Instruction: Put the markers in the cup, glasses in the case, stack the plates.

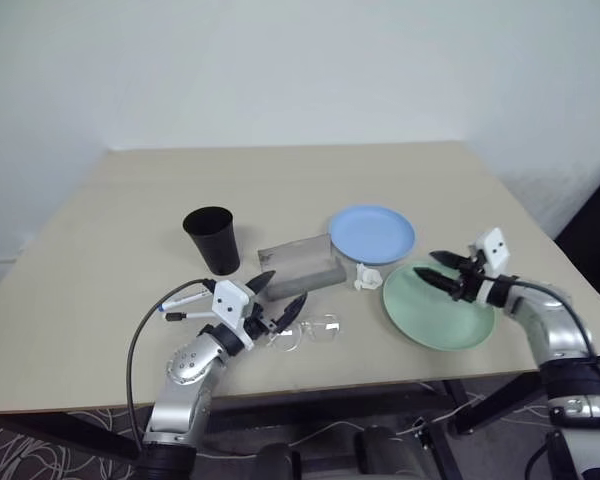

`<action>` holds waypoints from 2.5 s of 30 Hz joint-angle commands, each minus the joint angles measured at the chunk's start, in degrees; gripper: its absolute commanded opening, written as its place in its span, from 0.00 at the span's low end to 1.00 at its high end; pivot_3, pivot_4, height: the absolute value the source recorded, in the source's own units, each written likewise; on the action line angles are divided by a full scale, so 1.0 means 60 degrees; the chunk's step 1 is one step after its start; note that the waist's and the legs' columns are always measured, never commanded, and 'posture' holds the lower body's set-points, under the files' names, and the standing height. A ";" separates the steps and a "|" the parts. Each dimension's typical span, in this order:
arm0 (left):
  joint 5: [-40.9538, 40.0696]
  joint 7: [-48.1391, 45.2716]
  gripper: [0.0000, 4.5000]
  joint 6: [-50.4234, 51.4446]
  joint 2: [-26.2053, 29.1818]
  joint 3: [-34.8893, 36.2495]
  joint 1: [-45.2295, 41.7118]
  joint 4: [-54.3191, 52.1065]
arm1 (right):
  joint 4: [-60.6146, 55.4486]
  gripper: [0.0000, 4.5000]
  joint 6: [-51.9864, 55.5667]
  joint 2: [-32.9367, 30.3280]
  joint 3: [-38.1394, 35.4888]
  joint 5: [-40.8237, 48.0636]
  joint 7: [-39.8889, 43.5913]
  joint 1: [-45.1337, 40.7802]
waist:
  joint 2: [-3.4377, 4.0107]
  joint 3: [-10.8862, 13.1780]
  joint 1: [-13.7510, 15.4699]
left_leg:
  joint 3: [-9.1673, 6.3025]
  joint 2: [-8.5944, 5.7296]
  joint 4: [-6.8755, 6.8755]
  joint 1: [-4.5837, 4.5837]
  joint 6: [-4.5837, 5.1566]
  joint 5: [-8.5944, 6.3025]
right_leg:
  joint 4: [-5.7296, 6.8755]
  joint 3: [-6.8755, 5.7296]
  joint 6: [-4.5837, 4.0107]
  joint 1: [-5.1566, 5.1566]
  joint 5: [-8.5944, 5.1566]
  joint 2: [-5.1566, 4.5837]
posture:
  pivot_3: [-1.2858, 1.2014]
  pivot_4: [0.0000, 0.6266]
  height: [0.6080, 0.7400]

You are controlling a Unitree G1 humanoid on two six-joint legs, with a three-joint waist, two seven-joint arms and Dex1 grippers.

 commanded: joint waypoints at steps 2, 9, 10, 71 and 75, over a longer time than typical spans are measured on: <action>-0.0352 -0.0379 0.93 0.0176 0.0126 -0.0142 -0.0064 -0.0680 | 0.1013 0.67 0.0633 -0.0920 -0.0238 -0.0099 0.0430 -0.0528 | -0.0001 0.0000 0.0002 | -0.0003 -0.0001 -0.0002 0.0001 0.0000 0.0000 | -0.0001 -0.0001 0.0000 0.0002 0.0000 0.0000 | 0.52 0.00 0.97; -0.0434 -0.0884 0.93 0.0508 0.0328 -0.0502 0.0085 -0.1034 | 0.2963 0.67 0.1466 -0.1646 -0.0303 0.0034 0.1710 -0.1637 | 0.0009 0.0002 -0.0069 | 0.0036 -0.0001 -0.0005 0.0013 0.0005 0.0001 | 0.0000 0.0042 0.0000 0.0000 -0.0001 0.0003 | 0.52 0.00 0.97; -0.0464 -0.0932 0.93 0.0533 0.0343 -0.0541 0.0085 -0.1086 | 0.3195 0.67 0.1560 -0.1698 -0.0229 -0.0023 0.1886 -0.1761 | 0.0007 0.0002 -0.0073 | 0.0036 -0.0002 -0.0002 0.0015 0.0007 0.0002 | 0.0000 0.0043 0.0000 0.0002 -0.0001 0.0003 | 0.52 0.00 0.97; -0.0289 -0.1030 0.93 0.0316 0.0349 -0.0811 -0.0321 -0.0636 | 0.8382 0.00 0.0863 0.1968 -0.1992 -0.0478 -0.5036 -0.7847 | 0.0008 -0.0004 -0.0300 | 0.0170 -0.0019 -0.0044 -0.0005 0.0060 -0.0014 | -0.0009 0.0200 0.0044 -0.0062 0.0003 0.0007 | 0.52 0.00 0.97; -0.0268 -0.0931 0.93 0.0312 0.0358 -0.0788 -0.0237 -0.0749 | 0.8536 0.15 0.0615 0.2168 -0.2155 -0.0452 -0.5084 -0.7842 | 0.0009 -0.0004 -0.0336 | 0.0170 -0.0019 -0.0042 -0.0003 0.0061 -0.0014 | -0.0005 0.0202 0.0047 -0.0060 0.0005 0.0007 | 0.52 0.00 0.97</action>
